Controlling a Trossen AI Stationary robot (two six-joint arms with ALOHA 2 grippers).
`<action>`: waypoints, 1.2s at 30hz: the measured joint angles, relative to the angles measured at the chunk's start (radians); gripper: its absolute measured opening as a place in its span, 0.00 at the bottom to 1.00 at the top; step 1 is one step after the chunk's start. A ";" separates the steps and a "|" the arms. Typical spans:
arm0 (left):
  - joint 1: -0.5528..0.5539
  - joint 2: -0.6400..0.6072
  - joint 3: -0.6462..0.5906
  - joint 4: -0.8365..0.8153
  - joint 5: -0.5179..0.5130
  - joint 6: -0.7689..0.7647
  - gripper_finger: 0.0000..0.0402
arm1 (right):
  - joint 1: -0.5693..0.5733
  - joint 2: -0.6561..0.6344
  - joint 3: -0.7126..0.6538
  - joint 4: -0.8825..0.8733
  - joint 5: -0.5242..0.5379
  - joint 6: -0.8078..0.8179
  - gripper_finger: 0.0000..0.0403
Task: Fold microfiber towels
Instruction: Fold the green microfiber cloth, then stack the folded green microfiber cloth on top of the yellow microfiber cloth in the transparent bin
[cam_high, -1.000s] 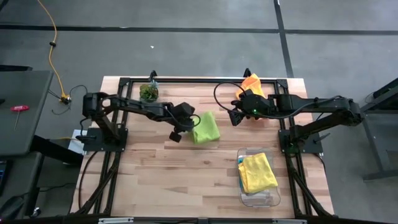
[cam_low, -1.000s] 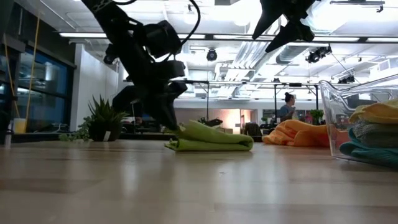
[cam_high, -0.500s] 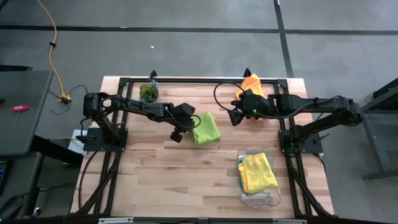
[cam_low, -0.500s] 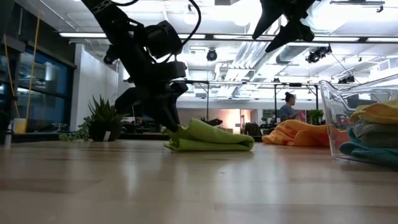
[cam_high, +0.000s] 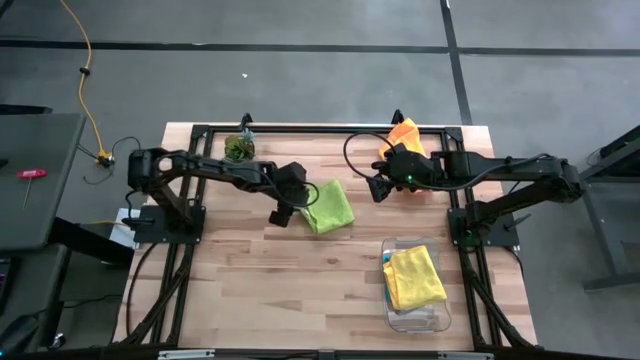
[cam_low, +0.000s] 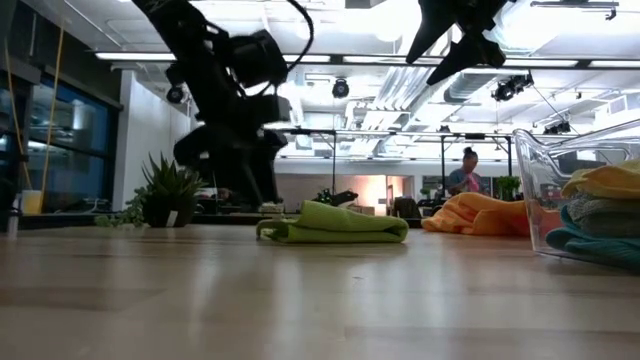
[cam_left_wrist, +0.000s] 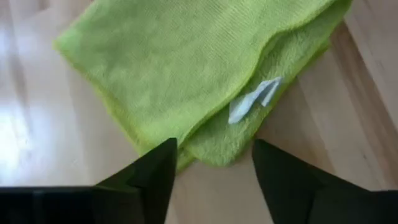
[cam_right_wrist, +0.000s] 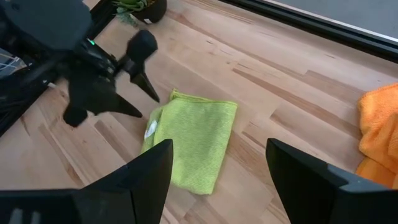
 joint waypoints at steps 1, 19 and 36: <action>0.003 -0.014 0.006 -0.018 -0.002 -0.005 0.53 | -0.006 0.000 0.000 0.000 -0.007 0.000 0.62; -0.025 -0.596 -0.250 0.386 0.155 -0.812 0.70 | -0.227 0.327 0.000 0.067 -0.436 -0.128 0.66; -0.304 -0.814 -0.481 0.671 -0.378 -0.988 0.70 | -0.193 0.705 0.002 0.344 -0.493 0.035 0.67</action>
